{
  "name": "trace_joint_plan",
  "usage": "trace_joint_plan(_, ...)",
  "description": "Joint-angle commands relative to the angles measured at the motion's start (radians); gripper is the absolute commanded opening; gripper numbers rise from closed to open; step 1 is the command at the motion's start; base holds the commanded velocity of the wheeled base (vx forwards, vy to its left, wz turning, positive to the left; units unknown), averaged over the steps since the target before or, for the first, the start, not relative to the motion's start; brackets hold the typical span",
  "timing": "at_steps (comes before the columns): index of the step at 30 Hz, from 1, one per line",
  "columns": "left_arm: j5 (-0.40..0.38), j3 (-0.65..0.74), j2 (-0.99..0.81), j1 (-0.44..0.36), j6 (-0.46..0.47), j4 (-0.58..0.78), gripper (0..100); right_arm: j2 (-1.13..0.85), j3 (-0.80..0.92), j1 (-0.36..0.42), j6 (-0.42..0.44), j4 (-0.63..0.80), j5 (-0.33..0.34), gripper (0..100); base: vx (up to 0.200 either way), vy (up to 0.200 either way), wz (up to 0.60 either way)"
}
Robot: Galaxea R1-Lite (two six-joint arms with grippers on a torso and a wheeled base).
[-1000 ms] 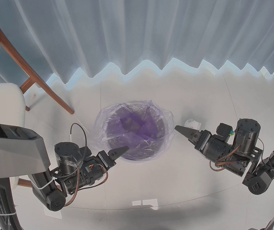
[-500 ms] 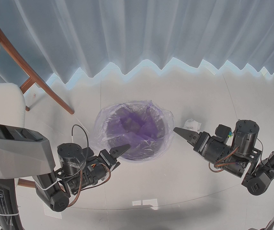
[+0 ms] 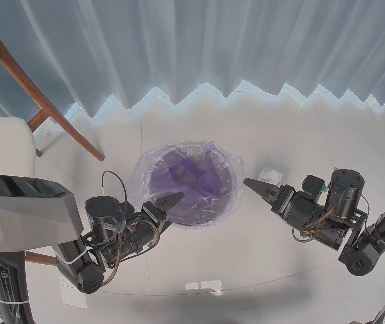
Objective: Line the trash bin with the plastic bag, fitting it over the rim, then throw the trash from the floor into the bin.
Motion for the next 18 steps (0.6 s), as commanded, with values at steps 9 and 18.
trace_joint_plan(9, 0.045, -0.074, 0.065, -0.001, -0.056, -0.001, 100, 0.006, 0.003, 0.001, 0.0, -0.017, 0.001, 100, 0.0, 0.0, 0.0)
trace_joint_plan(18, 0.057, -0.088, 0.079, -0.004, -0.056, -0.001, 0, 0.025, 0.005, 0.001, -0.002, -0.051, -0.001, 100, 0.0, 0.0, 0.0)
